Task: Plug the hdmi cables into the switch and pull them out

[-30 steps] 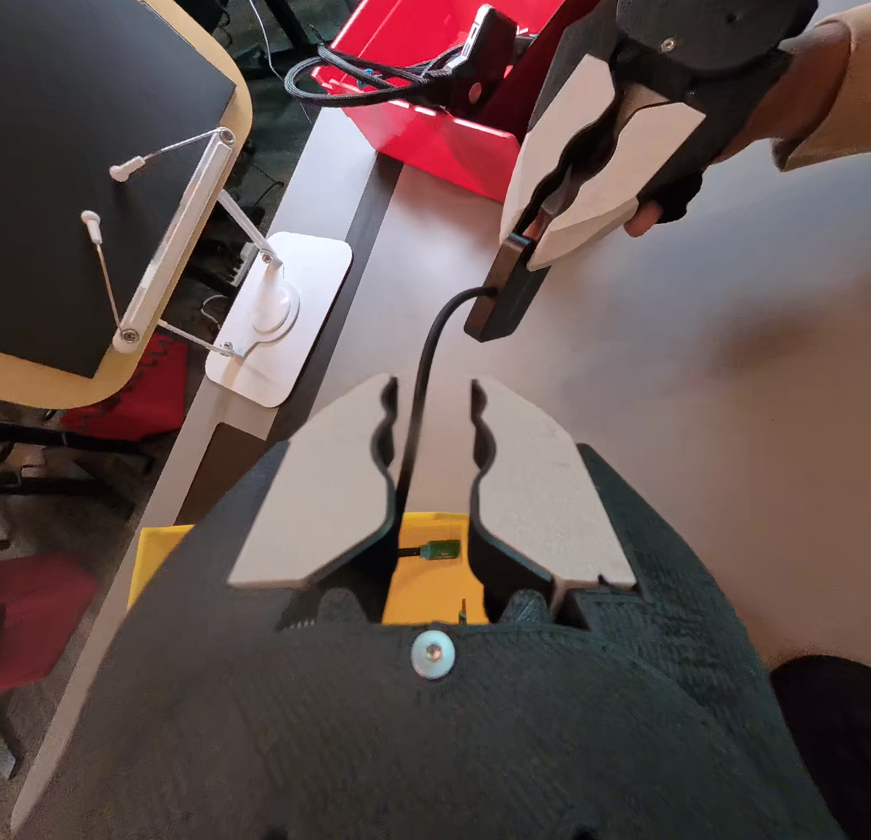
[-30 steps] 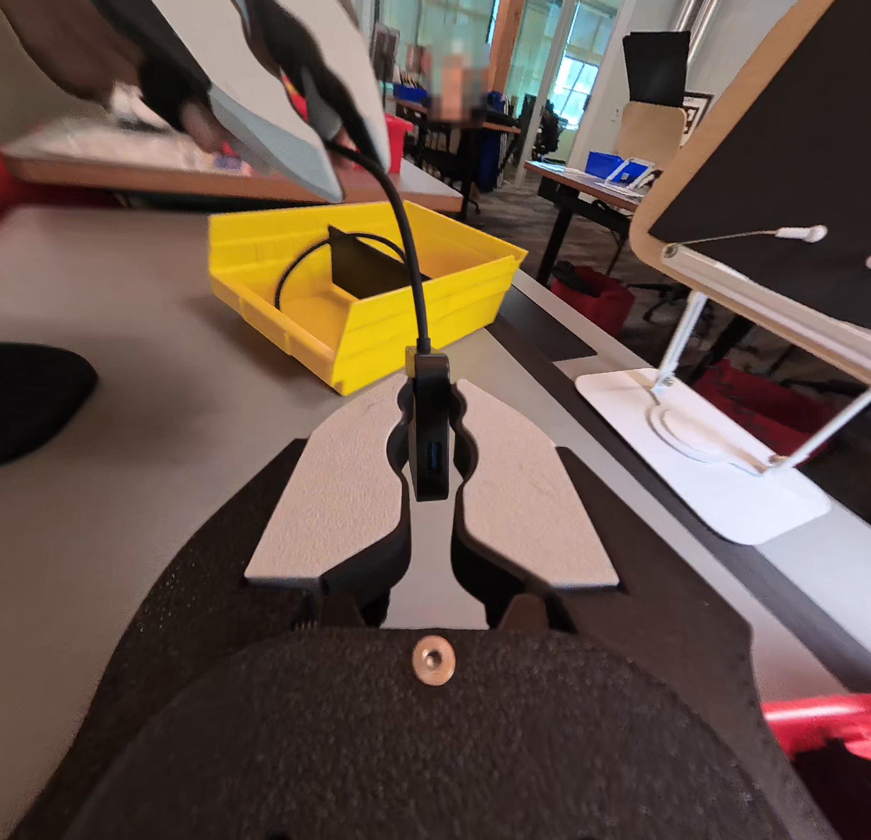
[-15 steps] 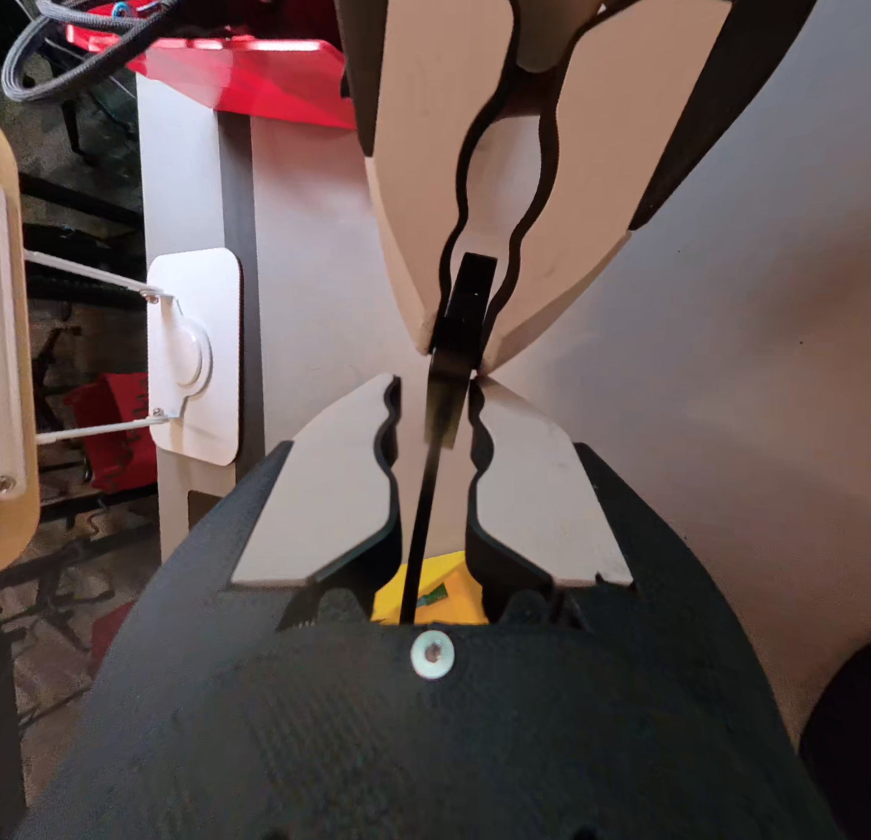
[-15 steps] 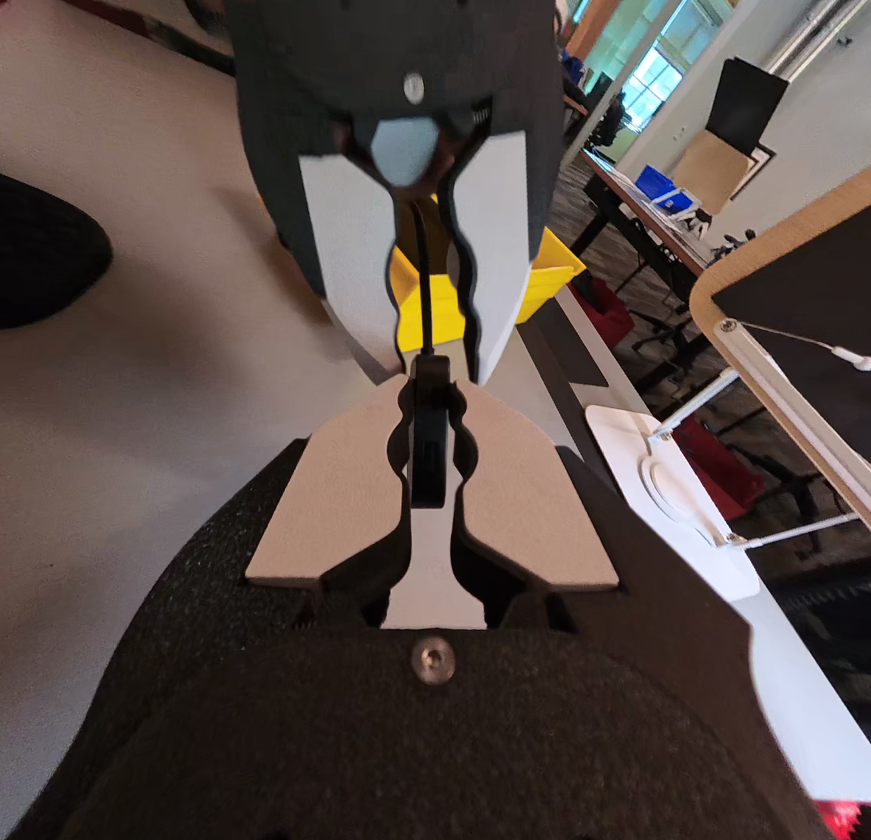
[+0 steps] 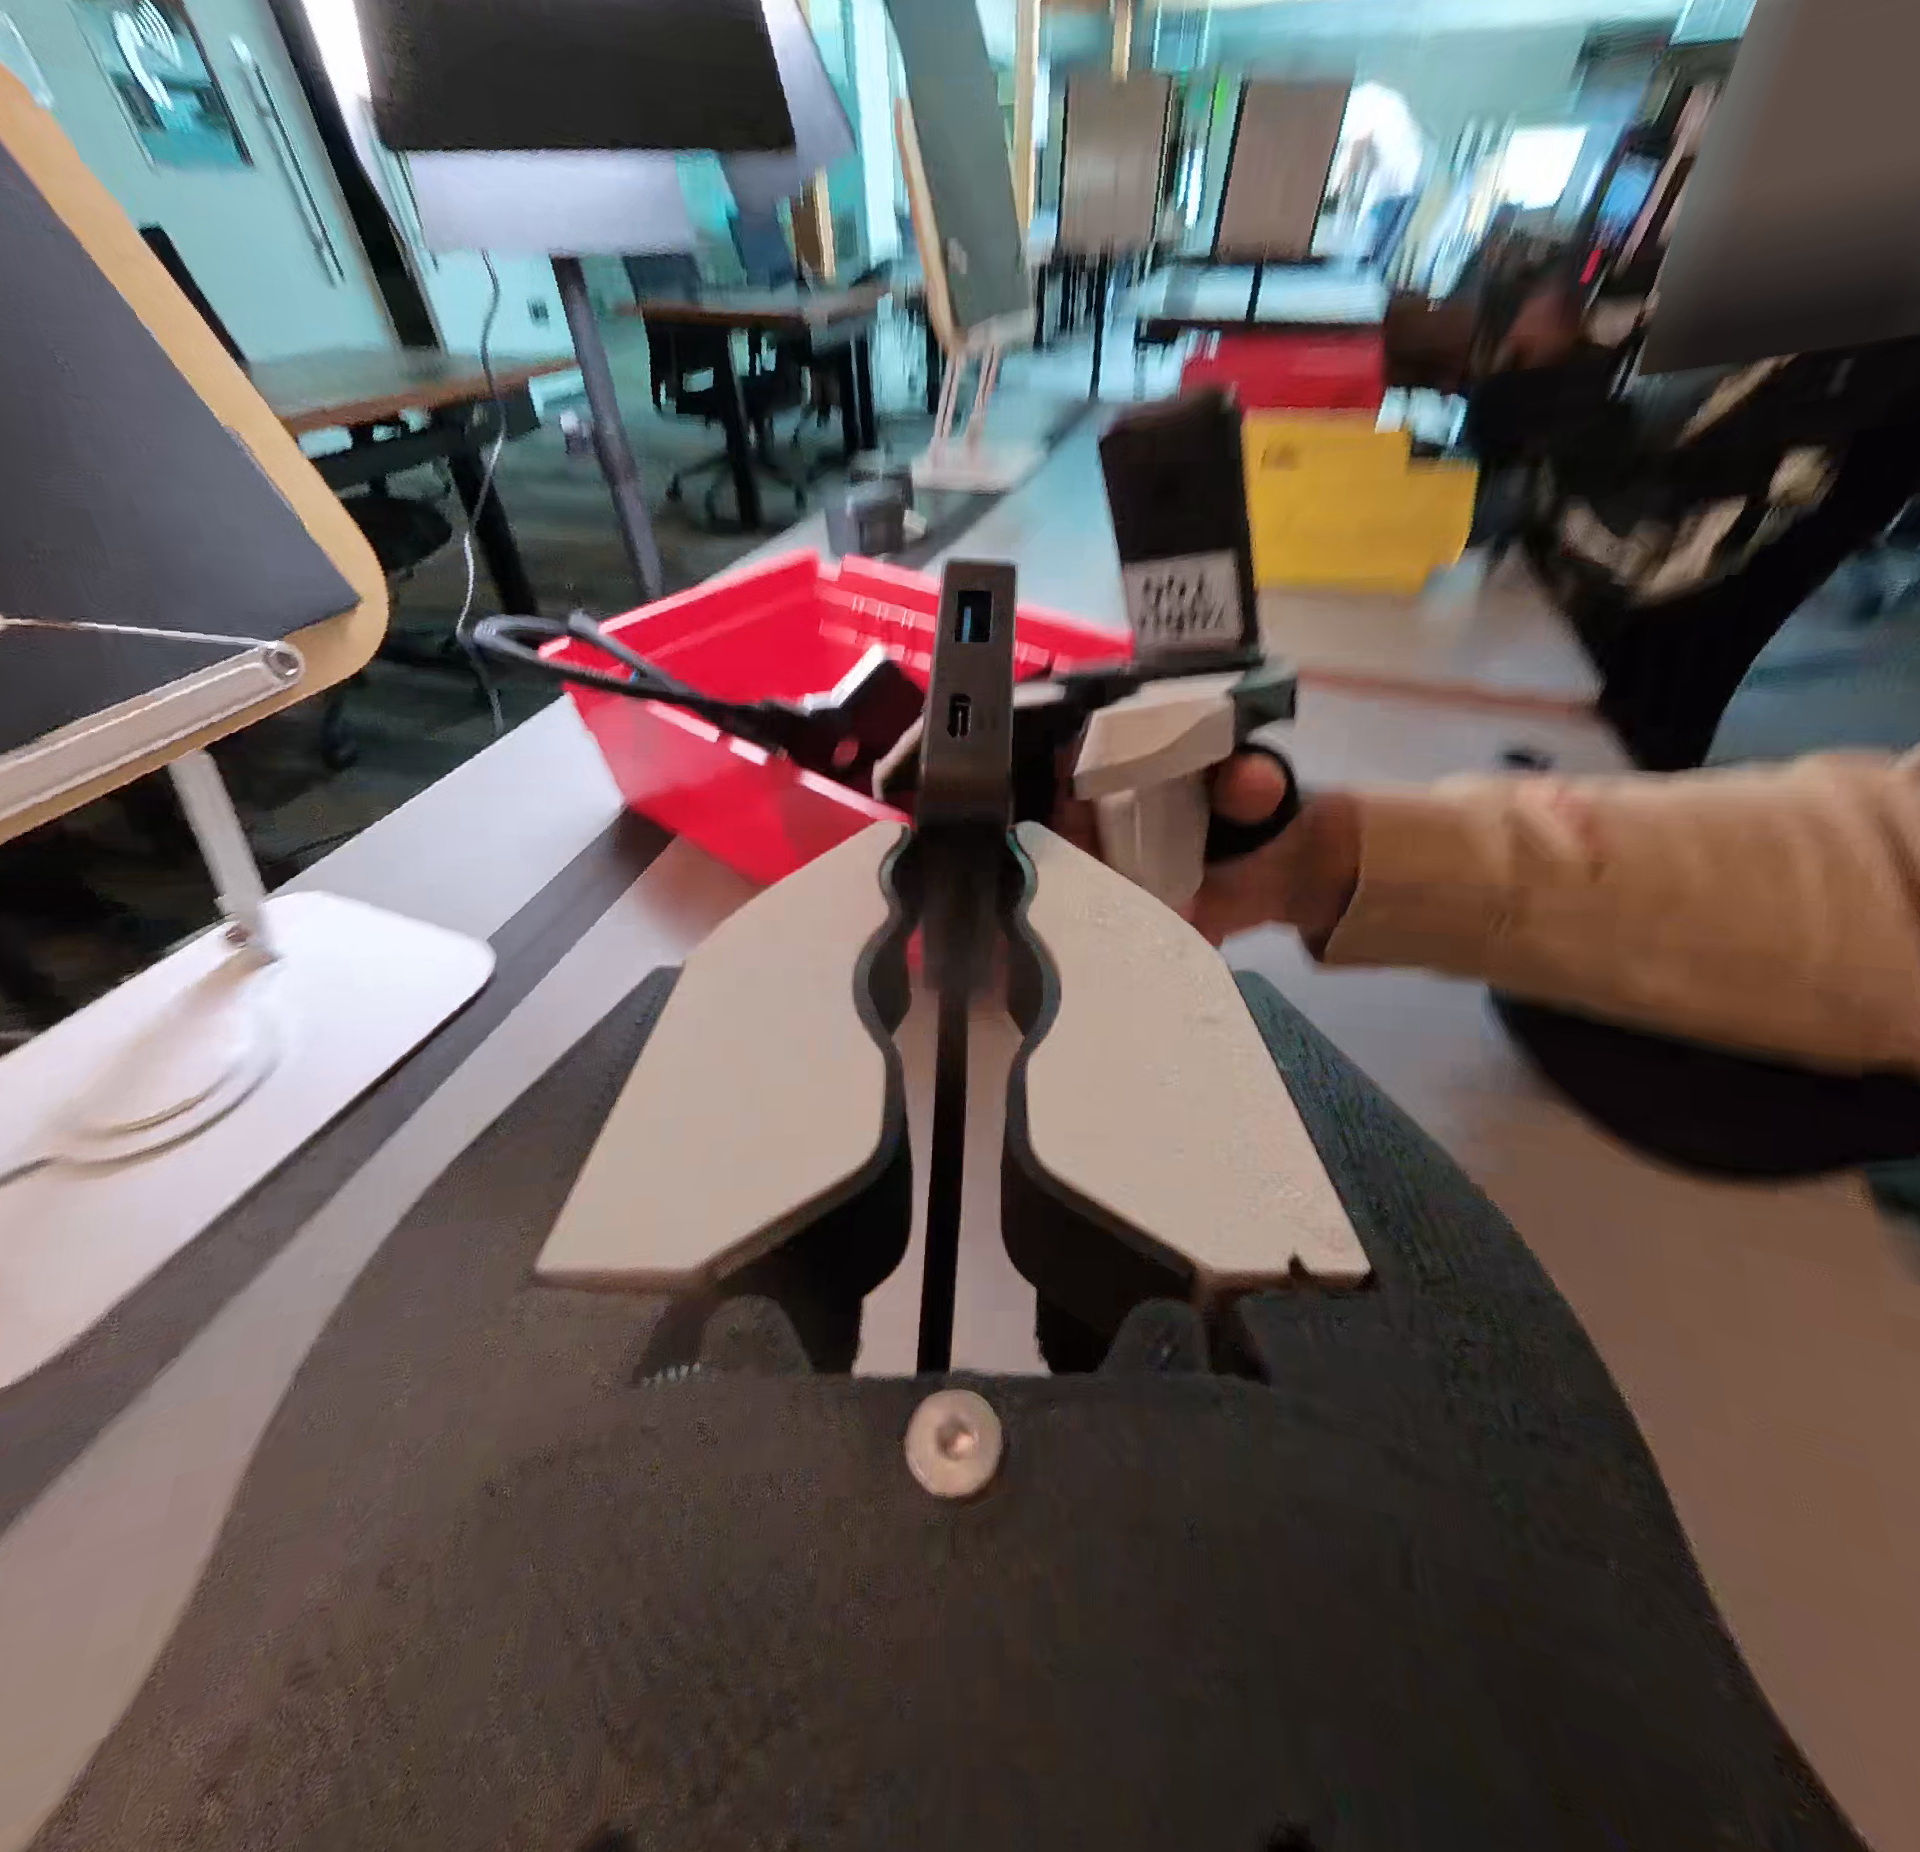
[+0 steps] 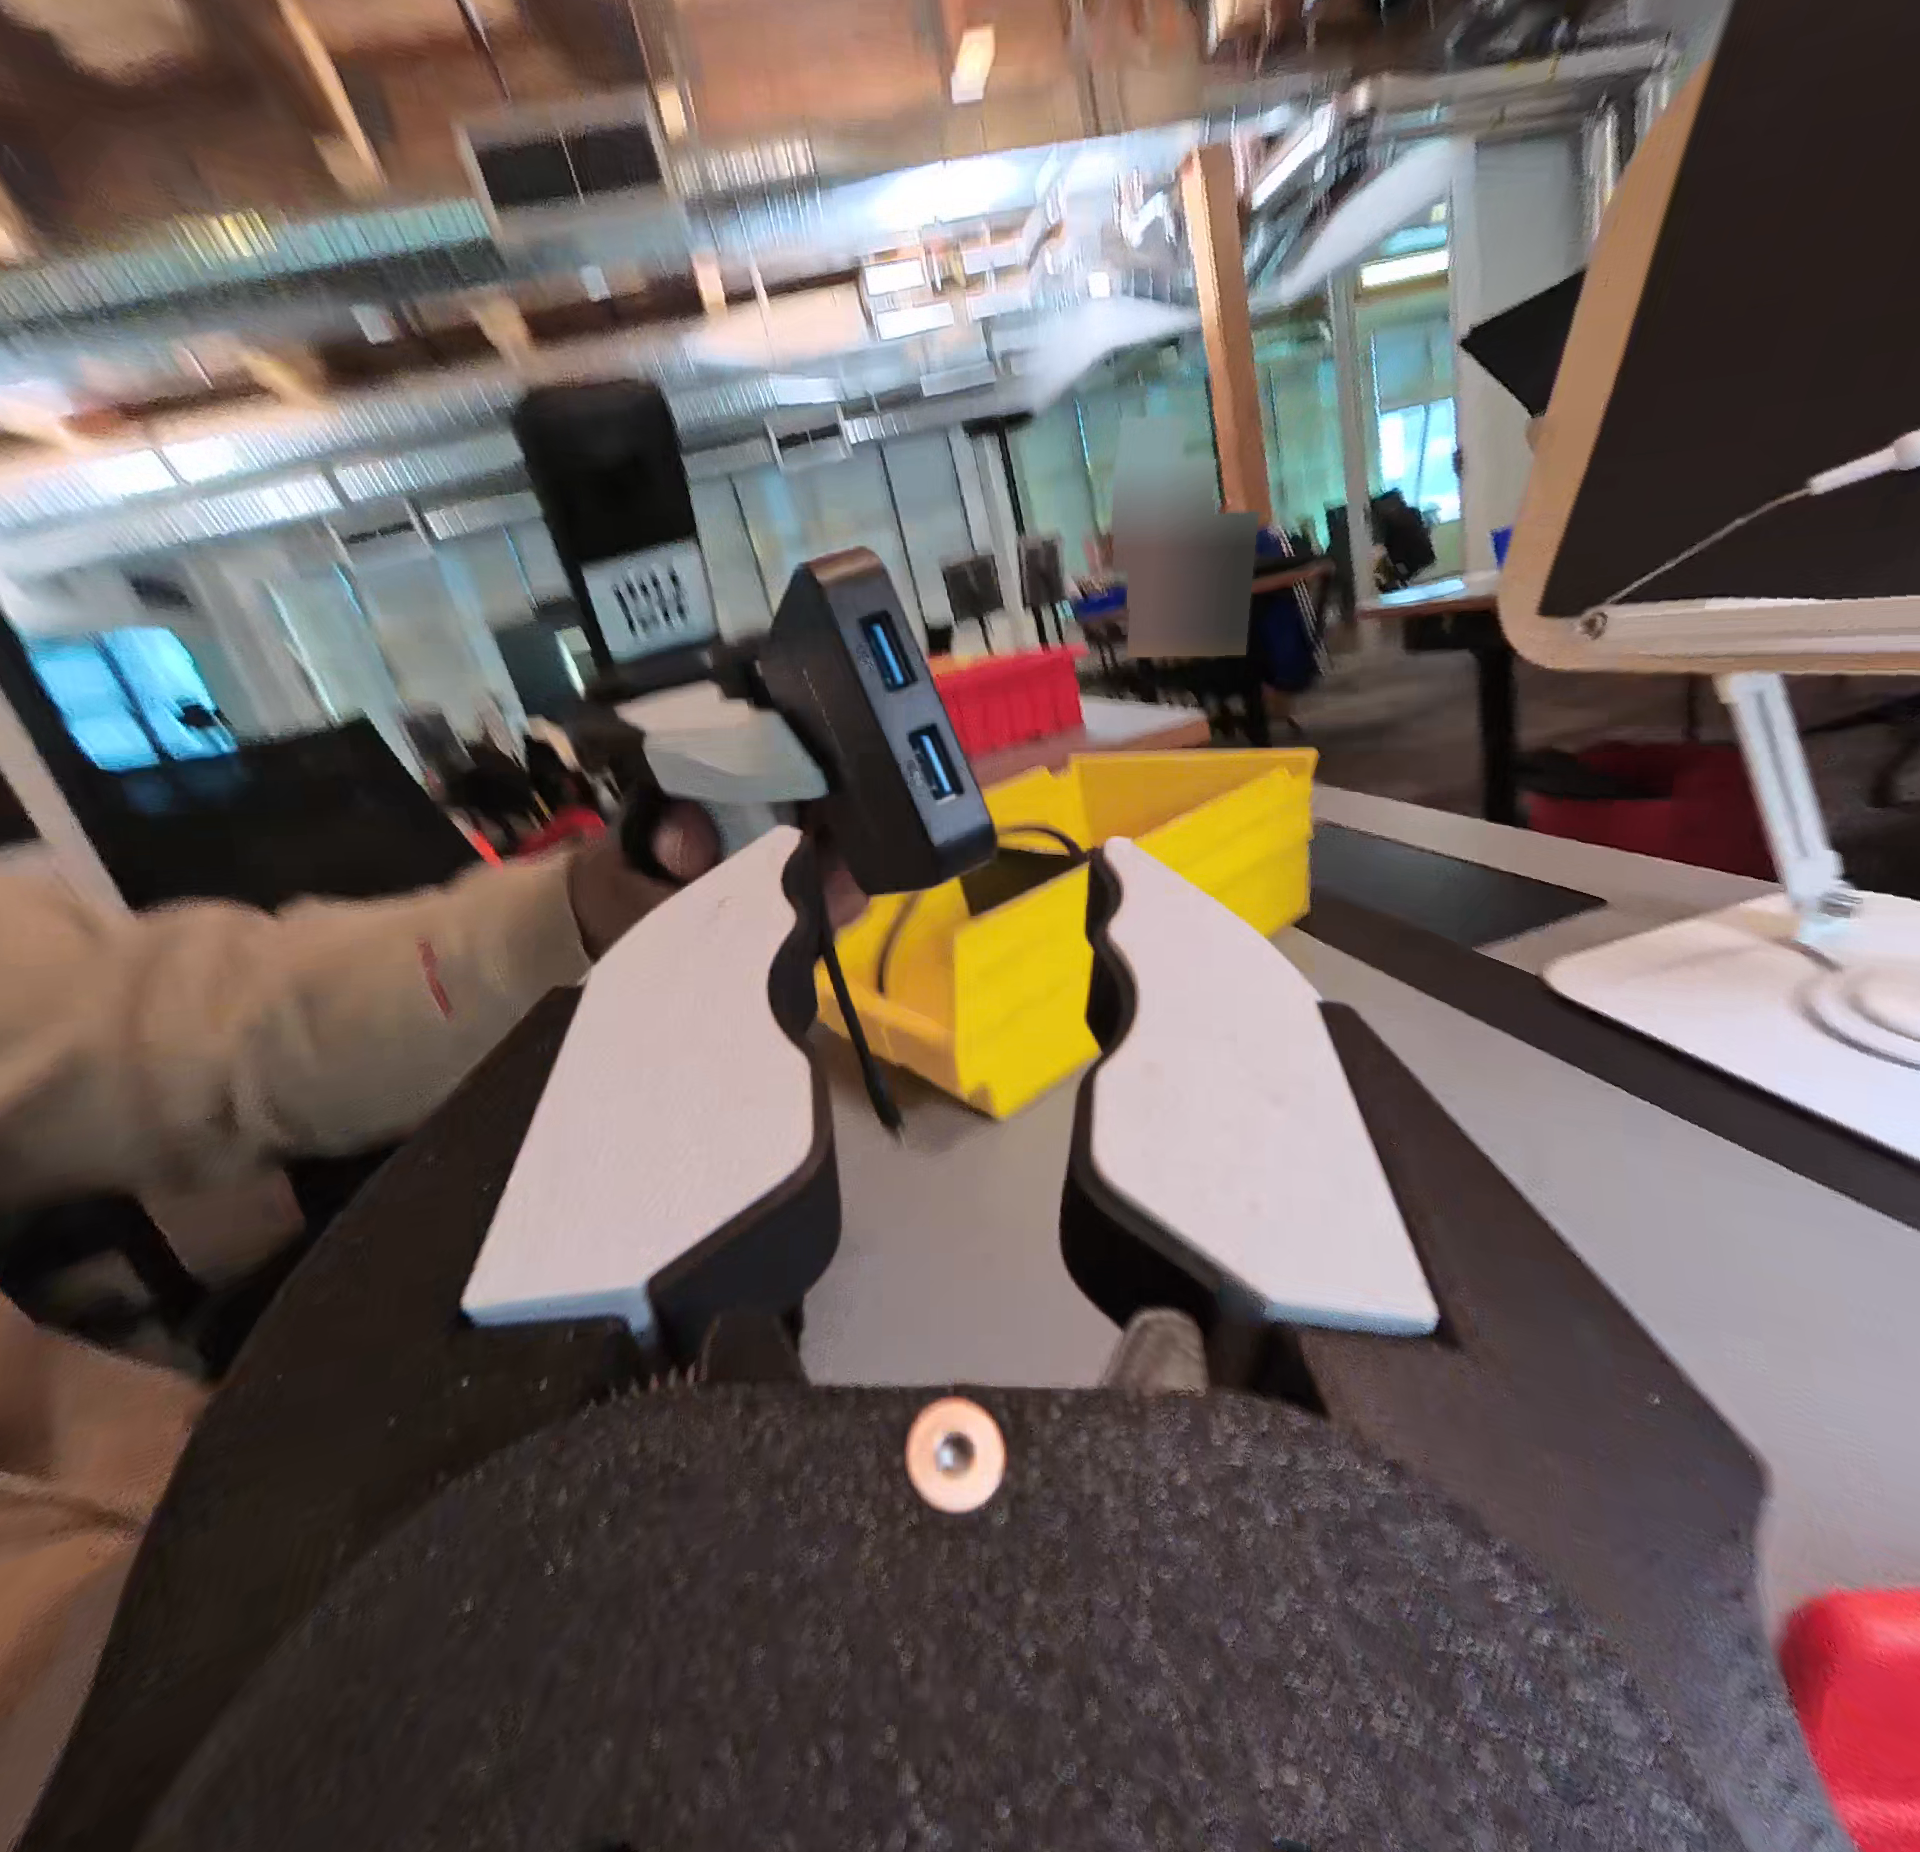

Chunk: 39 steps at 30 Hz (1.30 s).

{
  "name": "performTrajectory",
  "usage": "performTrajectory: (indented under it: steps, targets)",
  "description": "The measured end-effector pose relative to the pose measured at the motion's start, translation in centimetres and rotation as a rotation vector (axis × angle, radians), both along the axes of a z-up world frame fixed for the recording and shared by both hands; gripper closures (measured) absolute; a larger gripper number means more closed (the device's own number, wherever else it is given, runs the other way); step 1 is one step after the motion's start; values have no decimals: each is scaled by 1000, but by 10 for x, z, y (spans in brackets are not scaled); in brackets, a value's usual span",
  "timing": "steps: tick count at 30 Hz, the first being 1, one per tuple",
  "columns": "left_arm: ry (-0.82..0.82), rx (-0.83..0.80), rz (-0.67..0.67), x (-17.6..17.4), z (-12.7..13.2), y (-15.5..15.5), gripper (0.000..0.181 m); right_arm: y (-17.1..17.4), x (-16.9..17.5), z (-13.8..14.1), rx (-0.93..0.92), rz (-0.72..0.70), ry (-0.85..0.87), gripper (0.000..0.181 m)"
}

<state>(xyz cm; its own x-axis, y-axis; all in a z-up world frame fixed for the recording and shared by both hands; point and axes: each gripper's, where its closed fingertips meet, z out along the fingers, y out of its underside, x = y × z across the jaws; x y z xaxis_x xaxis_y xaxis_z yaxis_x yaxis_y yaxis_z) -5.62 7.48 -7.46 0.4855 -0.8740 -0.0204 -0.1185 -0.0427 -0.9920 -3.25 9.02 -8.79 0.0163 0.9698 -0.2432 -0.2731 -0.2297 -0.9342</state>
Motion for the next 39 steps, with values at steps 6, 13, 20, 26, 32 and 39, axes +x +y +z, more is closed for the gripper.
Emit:
performTrajectory:
  steps: [6, 13, 20, 26, 32, 39]
  targets:
    - [-263, -52, -77, 27, 15, -6, 165, -15, 7, 29, -42, 105, 183, 163]
    - [-36, -42, -83, 26, -7, -11, 147, -26, 27, 20, 160, 121, -164, 168]
    - [295, 115, -54, 24, -27, -19, 140, -43, 19, -18, 517, 5, -705, 168]
    - [649, 198, -111, 27, -58, -39, 155, -63, 7, -34, 692, 1, -936, 168]
    - [468, 220, -94, 19, -37, -30, 167, -54, -4, -4, 661, -133, -774, 160]
    - [-330, 144, -11, -28, 43, -8, 167, -59, -12, 53, 372, -99, -310, 162]
